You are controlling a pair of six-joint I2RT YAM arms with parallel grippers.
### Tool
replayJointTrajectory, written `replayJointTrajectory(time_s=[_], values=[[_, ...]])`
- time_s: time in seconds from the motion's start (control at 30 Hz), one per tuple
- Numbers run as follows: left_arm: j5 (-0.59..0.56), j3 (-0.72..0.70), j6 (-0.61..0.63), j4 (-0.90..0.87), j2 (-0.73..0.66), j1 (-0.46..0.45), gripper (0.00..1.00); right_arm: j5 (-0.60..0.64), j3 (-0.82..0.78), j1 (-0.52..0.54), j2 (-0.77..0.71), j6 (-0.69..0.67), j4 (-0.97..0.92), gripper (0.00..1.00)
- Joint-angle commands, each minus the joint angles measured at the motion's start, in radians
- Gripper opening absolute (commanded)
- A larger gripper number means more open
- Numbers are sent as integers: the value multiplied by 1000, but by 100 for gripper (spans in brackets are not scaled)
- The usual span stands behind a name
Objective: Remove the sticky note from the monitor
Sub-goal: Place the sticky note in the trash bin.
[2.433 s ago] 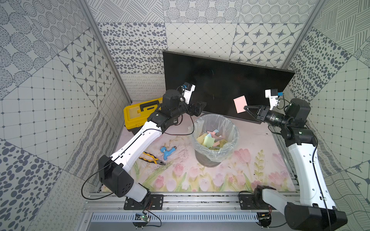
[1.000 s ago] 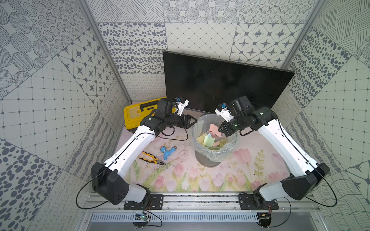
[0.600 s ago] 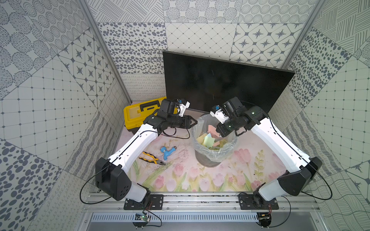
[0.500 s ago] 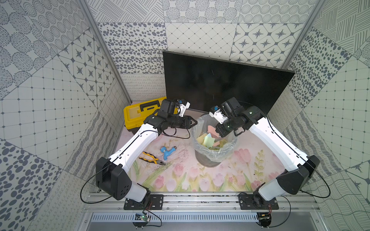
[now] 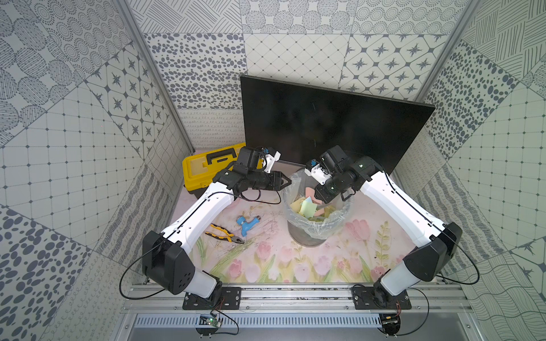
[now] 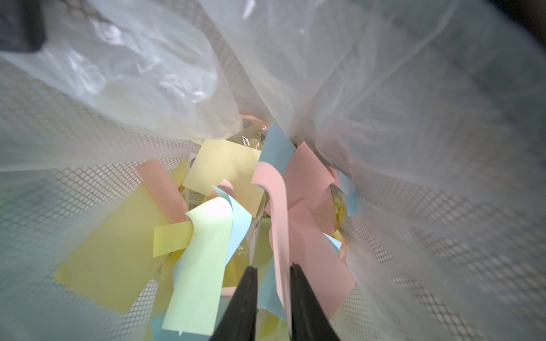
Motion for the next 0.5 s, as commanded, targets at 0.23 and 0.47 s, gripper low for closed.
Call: replayJointTrajectory(time_s=[0.23, 0.47], values=[[35, 4, 3, -10, -12, -3, 48, -98, -10, 7, 4, -4, 38, 42], [31, 2, 7, -10, -14, -3, 48, 67, 25, 11, -7, -1, 41, 51]])
